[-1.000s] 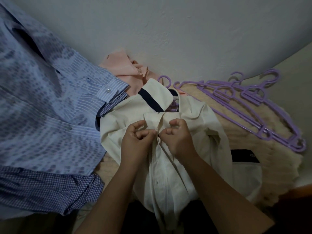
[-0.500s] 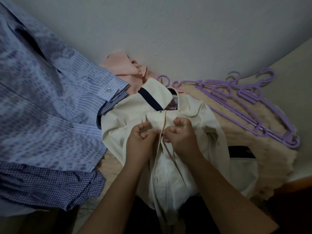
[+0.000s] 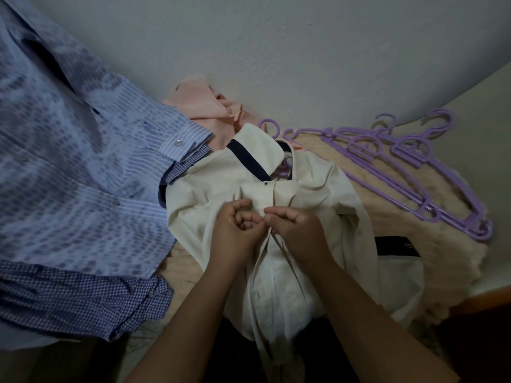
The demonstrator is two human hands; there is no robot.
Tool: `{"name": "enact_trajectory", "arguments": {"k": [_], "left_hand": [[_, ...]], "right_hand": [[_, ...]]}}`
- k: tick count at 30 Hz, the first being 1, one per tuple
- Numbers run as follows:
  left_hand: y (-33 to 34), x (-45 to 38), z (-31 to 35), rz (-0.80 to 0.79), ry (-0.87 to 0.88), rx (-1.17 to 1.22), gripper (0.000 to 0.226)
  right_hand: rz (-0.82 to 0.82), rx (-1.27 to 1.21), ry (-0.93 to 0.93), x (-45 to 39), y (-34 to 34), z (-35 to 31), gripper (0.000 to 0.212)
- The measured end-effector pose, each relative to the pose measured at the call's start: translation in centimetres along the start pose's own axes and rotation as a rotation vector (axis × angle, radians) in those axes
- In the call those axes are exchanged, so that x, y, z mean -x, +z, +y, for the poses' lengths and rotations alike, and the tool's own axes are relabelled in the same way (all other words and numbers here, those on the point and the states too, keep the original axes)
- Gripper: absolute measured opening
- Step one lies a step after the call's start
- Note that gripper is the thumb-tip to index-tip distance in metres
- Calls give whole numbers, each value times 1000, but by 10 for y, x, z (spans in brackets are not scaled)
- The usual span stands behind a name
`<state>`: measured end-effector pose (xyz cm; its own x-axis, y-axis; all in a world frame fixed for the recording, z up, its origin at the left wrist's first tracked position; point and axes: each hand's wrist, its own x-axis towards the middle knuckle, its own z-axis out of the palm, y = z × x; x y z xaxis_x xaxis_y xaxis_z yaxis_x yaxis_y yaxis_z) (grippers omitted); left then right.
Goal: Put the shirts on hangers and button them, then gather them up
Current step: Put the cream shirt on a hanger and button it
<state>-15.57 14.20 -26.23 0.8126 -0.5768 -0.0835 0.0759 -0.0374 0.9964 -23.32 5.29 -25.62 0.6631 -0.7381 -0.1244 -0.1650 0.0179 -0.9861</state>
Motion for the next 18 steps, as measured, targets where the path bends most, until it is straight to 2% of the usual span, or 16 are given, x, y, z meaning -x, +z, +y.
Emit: {"name": "enact_trajectory", "arguments": {"k": [5,11,15,18], "left_hand": [[0,0,-3,-10,-5,-7,42],[-2,-2,0,7,-79,-19,32],[-6,-6,5,-64,-274,273,25],[-7,-4,1,-75,-329,376,22]], "right_hand": [[48,-26,57,-5,0,4,21],[-3,-84,0,-4,-2,2,25],[-39,-122,-29,-6,-5,3,24],[-51,-98,-47,-7,-6,3,25]]}}
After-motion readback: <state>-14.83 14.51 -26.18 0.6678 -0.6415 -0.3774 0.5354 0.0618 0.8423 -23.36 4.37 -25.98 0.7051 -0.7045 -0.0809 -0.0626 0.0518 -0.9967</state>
